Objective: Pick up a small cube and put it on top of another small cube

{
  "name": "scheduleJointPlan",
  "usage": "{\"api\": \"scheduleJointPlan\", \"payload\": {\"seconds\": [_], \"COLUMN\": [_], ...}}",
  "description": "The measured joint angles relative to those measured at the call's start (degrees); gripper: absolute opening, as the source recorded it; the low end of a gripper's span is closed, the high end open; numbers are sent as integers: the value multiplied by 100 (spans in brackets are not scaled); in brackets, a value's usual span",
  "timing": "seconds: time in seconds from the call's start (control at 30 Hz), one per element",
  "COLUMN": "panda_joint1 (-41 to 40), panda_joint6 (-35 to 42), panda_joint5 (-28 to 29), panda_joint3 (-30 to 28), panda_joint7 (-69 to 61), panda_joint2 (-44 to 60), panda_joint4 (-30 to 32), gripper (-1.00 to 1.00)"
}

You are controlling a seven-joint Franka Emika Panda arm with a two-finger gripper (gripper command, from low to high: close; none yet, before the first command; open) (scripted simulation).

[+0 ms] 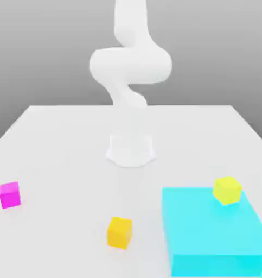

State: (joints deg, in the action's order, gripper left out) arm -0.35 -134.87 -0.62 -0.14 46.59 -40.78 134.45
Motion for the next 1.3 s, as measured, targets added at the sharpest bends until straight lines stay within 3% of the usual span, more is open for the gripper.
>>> {"api": "scheduleJointPlan", "payload": {"seconds": [0.67, 0.9, 0.93, 1.13, 1.3], "panda_joint1": [-250, -273, -284, -296, -286], "panda_joint6": [-2568, -3687, -3820, -3890, -3274], "panda_joint5": [-32, -19, -29, -16, 46], "panda_joint3": [-51, -45, -31, -21, -45], "panda_joint7": [973, 1051, 1045, 1058, 1101], "panda_joint2": [4207, 5659, 5823, 5904, 5148], "panda_joint4": [2198, 2145, 2115, 2100, 2242], "gripper": [0, 0, -100, -100, -100]}}
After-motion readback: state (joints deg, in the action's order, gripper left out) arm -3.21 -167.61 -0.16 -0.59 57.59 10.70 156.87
